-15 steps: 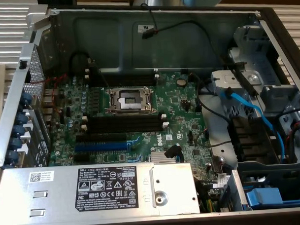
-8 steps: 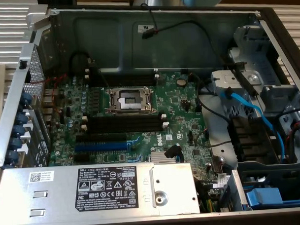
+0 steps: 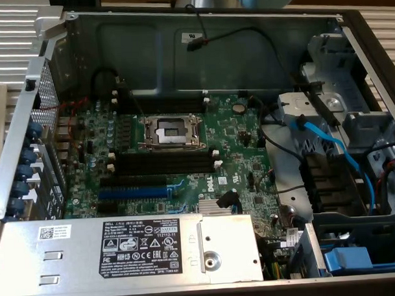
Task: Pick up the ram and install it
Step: 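Pick up the ram and move it above insertion slot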
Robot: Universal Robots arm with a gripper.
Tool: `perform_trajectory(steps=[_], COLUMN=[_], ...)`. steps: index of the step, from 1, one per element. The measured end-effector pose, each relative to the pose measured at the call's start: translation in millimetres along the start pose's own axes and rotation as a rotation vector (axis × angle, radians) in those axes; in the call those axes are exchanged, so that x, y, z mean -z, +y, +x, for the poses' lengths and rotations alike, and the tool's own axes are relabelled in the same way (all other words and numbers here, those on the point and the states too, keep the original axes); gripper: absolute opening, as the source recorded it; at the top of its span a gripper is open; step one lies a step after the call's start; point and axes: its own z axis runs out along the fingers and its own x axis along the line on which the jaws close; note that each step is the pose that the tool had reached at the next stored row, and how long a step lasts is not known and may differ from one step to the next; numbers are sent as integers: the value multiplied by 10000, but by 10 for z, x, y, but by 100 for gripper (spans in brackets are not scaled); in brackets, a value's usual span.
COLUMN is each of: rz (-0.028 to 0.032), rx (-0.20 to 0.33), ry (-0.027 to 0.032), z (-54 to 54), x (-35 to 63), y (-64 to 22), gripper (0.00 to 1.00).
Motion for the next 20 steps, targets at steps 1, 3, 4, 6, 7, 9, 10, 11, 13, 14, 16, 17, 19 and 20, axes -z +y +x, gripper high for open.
perform_trajectory(steps=[1, 3, 4, 6, 7, 9, 10, 11, 13, 14, 16, 17, 19, 20], rz=[-2, -6, -8, -11, -13, -17, -19, -21, -25, -27, -31, -33, -37, -38], rx=[179, 550, 731, 1095, 1281, 1646, 1825, 1994, 2359, 2556, 2921, 3090, 3460, 3639], ry=[1, 2, 3, 5, 5, 7, 8, 8, 10, 11, 12, 12, 14, 15], z=[0, 0, 0, 0, 0, 0, 0, 0, 0, 0, 0, 0, 0, 0], x=[0, 0, 0, 0, 0, 0, 0, -1, -2, -2, -4, -5, -7, -7], y=[0, 0, 0, 0, 0, 0, 0, 0, 0, 0, 0, 0, 0, 0], gripper=[10, 10, 10, 10, 10, 10, 10, 10, 10, 10, 10, 10, 10, 10])
